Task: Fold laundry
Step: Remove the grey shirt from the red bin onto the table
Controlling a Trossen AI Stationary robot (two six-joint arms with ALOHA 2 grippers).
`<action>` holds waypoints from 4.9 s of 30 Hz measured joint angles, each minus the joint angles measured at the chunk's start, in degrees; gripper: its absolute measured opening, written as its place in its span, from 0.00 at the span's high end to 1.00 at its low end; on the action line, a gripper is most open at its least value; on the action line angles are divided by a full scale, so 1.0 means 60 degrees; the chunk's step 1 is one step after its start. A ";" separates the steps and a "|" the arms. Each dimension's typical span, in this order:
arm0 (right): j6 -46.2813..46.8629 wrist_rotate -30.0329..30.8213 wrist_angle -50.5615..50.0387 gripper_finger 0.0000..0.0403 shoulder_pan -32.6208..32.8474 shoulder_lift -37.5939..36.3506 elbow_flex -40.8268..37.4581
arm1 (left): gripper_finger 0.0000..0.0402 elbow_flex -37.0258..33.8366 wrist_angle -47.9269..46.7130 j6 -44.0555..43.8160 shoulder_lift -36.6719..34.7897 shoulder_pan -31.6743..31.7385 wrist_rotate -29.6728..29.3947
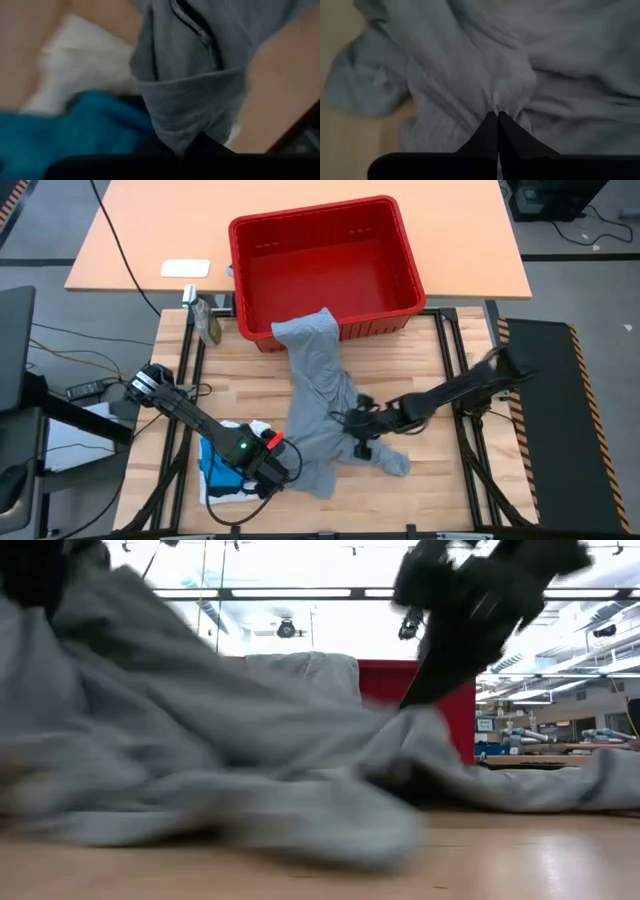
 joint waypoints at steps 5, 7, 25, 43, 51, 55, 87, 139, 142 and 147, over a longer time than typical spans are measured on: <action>-0.0719 0.1517 -0.2209 0.99 0.0291 -0.2667 0.0000 | 1.00 0.1825 -0.2534 -0.0087 -0.0007 0.0000 -0.1695; -0.1031 0.1878 -0.2644 0.99 0.0352 -0.3744 0.0000 | 1.00 0.2735 -0.3254 0.0030 -0.0020 0.0004 -0.2548; -0.2337 0.3388 -0.5692 1.00 0.1080 -0.6513 0.5764 | 1.00 0.8023 -0.0621 0.6267 -0.0080 0.0306 -0.4944; -0.3923 0.3290 -0.8102 1.00 0.4199 -0.3442 1.1729 | 0.98 0.8339 0.4127 0.5818 -0.0386 -0.0657 -0.1329; -0.3949 0.1686 -0.8114 1.00 0.5687 -0.2807 1.3495 | 0.98 0.8339 0.5467 0.5415 -0.0382 -0.1255 -0.0602; -0.4104 0.1469 -0.7778 1.00 0.6331 -0.2764 1.3791 | 0.98 0.8339 0.5764 0.5413 -0.0364 -0.1291 -0.0613; 0.0215 0.3986 -1.0944 1.00 0.7293 -0.2711 1.3806 | 0.98 0.8343 -0.0327 0.1182 -0.0256 -0.1427 -0.1108; 0.2570 0.6046 -1.3312 1.00 0.4304 -0.4823 0.9606 | 0.99 0.5459 -0.2715 -0.2763 0.0267 0.0205 -0.4043; 0.2950 0.5656 -1.3263 1.00 0.2907 -0.5248 0.8116 | 0.99 0.4978 -0.2813 -0.2686 0.0270 0.0966 -0.3683; 0.2583 0.4901 -1.2671 1.00 0.0645 -0.5799 0.5584 | 1.00 0.4152 -0.3314 -0.1219 0.0258 0.2462 -0.3330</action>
